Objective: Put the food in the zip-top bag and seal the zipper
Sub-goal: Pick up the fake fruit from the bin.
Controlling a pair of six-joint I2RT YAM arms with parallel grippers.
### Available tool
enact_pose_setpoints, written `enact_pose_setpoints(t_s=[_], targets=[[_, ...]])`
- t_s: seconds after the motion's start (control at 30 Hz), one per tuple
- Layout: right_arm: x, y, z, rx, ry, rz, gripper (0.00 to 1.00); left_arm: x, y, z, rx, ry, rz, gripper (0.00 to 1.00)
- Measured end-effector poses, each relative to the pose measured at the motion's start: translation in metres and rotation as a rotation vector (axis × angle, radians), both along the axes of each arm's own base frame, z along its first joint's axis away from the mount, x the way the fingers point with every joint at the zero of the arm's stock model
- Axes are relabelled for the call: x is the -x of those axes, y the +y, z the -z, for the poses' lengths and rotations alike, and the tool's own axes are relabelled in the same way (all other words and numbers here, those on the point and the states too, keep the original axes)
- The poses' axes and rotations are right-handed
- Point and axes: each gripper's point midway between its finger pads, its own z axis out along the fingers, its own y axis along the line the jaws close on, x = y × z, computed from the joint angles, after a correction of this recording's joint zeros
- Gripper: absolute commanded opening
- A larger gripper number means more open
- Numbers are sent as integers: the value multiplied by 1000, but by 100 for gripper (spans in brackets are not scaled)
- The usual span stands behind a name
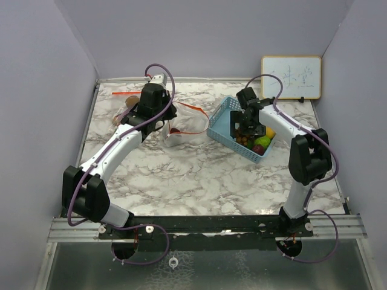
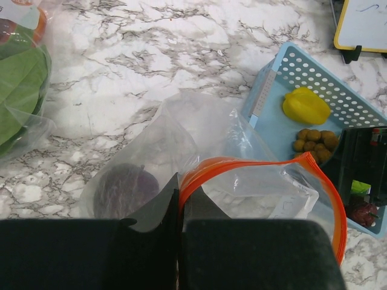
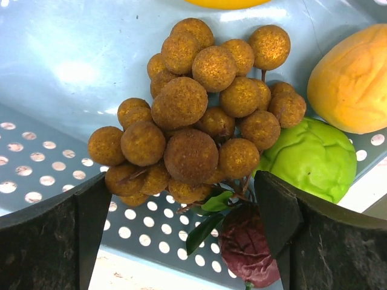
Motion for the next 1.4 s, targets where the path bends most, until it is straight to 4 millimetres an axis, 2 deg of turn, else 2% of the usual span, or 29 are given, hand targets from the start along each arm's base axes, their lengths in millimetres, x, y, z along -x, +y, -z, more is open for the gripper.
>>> enact_pose_setpoints(t_s=[0.1, 0.23, 0.3, 0.43, 0.6, 0.63, 0.8, 0.93, 1.07, 1.27, 1.4], targets=[[1, -3, 9, 20, 20, 5, 100, 0, 0, -1, 0, -1, 1, 0], [1, -6, 39, 64, 76, 25, 100, 0, 0, 0, 0, -1, 2, 0], [0, -9, 49, 90, 90, 30, 96, 0, 0, 0, 0, -1, 2, 0], [-1, -11, 53, 101, 89, 34, 76, 1, 0, 0, -3, -1, 6, 0], [-1, -12, 46, 93, 61, 34, 35, 1, 0, 0, -6, -2, 10, 0], [-1, -11, 41, 89, 47, 33, 32, 1, 0, -1, -7, -3, 12, 0], [-8, -10, 11, 64, -34, 28, 30, 1, 0, -2, -10, -4, 15, 0], [-14, -3, -25, 9, -116, 11, 30, 1, 0, -1, -11, -3, 15, 0], [-18, 12, -75, -103, -222, -28, 30, 1, 0, -2, -11, -5, 16, 0], [-21, 43, -168, -313, -425, -130, 29, 1, -1, -2, -12, -5, 18, 0], [-15, 64, -214, -444, -522, -226, 29, 1, -1, -2, -12, -4, 19, 0]])
